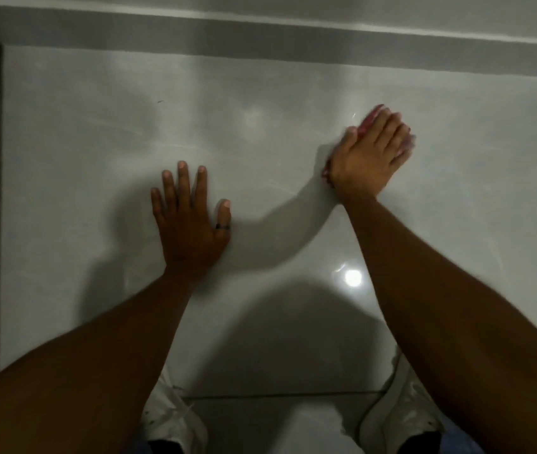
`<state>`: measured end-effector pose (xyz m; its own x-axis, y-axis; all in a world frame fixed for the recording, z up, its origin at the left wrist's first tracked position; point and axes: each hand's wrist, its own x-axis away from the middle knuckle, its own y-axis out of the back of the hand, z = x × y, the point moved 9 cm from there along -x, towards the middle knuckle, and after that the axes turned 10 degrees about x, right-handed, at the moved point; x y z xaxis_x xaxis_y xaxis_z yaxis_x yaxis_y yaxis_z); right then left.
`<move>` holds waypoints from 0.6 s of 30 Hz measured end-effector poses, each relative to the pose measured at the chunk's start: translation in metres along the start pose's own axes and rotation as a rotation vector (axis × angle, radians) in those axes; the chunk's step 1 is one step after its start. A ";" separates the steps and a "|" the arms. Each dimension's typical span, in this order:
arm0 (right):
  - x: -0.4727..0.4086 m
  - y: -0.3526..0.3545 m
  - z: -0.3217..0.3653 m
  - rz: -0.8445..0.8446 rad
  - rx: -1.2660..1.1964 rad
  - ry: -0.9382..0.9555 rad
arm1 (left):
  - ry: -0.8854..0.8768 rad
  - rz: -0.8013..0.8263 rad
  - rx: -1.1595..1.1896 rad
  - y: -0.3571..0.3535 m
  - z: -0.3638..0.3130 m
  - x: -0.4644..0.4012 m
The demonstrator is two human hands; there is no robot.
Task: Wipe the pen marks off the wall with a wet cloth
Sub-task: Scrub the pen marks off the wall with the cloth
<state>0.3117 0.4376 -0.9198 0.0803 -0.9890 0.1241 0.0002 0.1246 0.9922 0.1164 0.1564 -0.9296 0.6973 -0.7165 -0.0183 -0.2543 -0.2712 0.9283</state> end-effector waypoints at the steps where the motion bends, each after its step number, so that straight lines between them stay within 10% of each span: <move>1: -0.001 -0.001 0.017 0.014 0.011 0.024 | -0.003 0.000 -0.004 0.000 0.000 0.000; 10: 0.061 -0.004 0.167 0.016 0.102 0.802 | -0.016 -0.036 -0.036 0.002 -0.003 0.001; 18: 0.147 -0.023 0.068 0.040 0.126 1.312 | -0.011 0.014 -0.013 0.000 0.000 0.001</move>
<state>0.2560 0.2834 -0.9240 0.9789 -0.1644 0.1217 -0.1109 0.0732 0.9911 0.1167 0.1555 -0.9297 0.6863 -0.7273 -0.0093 -0.2551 -0.2527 0.9333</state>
